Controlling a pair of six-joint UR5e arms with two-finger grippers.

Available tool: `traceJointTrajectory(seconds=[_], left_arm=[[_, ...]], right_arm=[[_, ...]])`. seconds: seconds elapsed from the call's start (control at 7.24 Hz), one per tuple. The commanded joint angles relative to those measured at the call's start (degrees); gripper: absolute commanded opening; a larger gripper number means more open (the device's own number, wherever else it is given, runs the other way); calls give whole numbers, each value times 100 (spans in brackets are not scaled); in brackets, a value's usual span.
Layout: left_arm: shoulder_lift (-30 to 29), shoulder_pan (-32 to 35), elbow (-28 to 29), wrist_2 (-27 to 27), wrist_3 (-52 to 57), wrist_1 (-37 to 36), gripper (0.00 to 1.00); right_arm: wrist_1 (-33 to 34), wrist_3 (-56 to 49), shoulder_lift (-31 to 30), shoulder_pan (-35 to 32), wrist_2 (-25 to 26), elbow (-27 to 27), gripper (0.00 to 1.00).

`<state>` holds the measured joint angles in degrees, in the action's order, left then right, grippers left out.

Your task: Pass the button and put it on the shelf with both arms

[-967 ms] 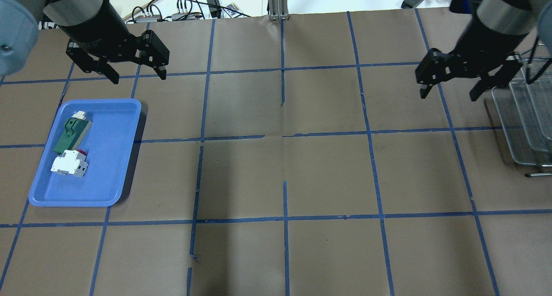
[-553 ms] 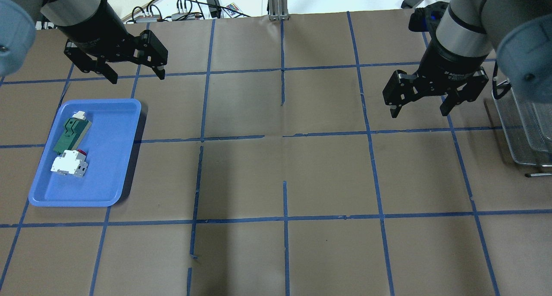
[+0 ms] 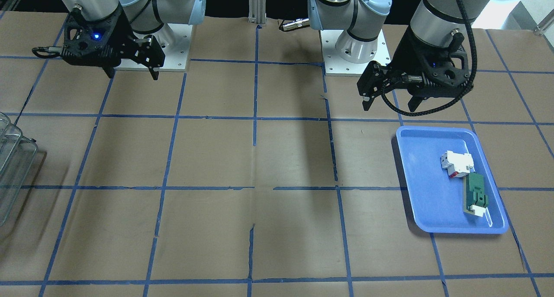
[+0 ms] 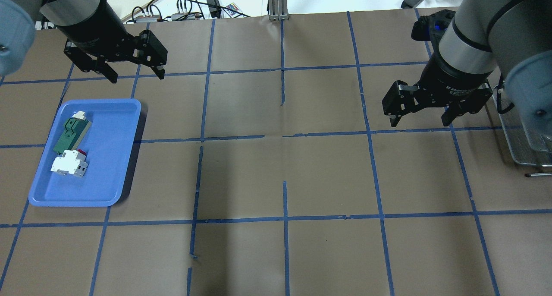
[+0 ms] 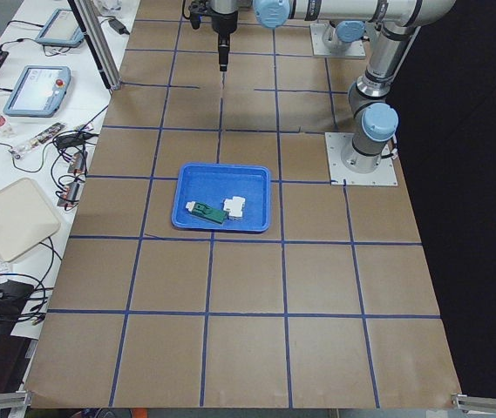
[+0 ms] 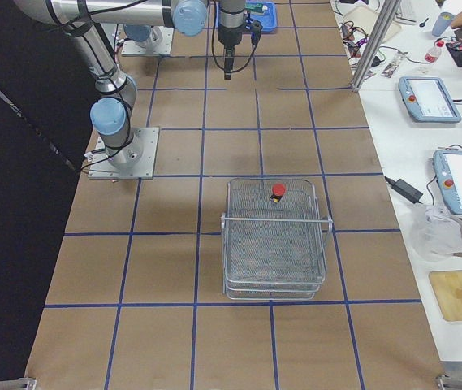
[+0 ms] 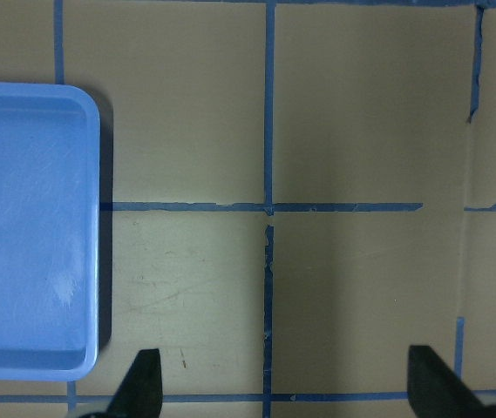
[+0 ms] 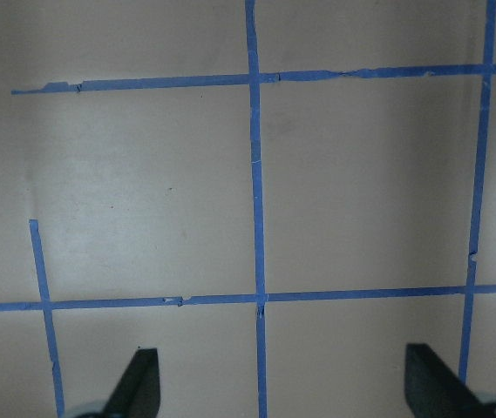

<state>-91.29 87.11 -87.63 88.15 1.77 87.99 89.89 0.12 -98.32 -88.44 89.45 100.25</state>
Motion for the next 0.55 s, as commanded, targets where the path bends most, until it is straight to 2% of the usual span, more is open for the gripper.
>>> traceJointTrajectory(seconds=[0.0,0.41], left_arm=[[6,-1,9,1,8,-1,100],[6,-1,9,-8,8,-1,100]], right_arm=[[29,-38,6,-15,-6,4,100],[46,-82,6,-7,2,-5,100]])
